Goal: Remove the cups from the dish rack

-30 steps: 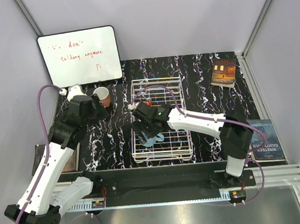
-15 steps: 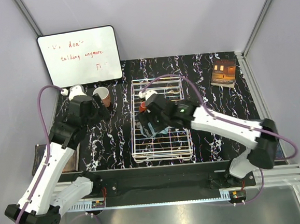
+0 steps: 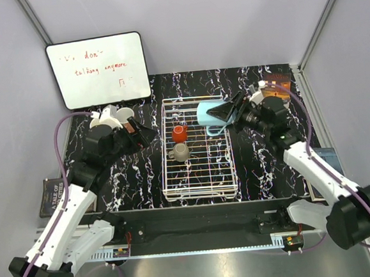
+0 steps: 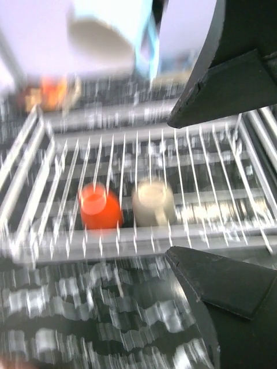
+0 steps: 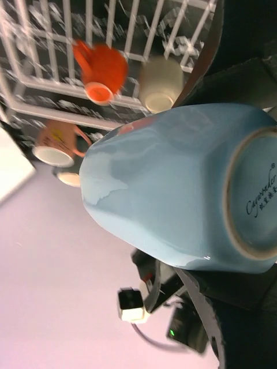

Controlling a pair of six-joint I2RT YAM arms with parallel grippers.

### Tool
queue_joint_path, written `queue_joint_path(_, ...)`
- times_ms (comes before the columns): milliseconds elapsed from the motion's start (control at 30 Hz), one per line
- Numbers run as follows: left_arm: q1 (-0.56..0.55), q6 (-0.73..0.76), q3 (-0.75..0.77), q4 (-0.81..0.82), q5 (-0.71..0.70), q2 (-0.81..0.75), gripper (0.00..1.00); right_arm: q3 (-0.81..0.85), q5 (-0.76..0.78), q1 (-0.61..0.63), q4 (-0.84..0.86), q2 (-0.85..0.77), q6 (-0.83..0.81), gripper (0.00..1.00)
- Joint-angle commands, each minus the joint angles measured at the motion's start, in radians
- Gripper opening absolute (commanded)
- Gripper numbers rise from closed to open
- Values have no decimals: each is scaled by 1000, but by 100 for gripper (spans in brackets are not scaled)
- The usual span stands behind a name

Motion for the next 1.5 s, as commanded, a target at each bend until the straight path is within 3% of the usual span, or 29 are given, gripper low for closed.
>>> queue_joint_path(0,-3,-127,-85,377,229,-54,88,-62,-250,2,567,37,324,0)
queue_joint_path(400,-7,-390,-242,940,424,20,86,-123,-364,2,817,120,471,0)
queue_joint_path(600,-78,-356,-162,935,395,81,85,-146,-385,2,757,108,429,0)
queue_joint_path(1000,-323,-293,-81,941,297,207,82,-161,-407,2,757,127,414,0)
queue_joint_path(1367,-386,-289,-73,996,277,290,77,-172,-438,6,785,105,448,0)
queue_joint_path(1467,-411,-295,-75,1023,269,322,71,-183,-441,12,809,94,468,0)
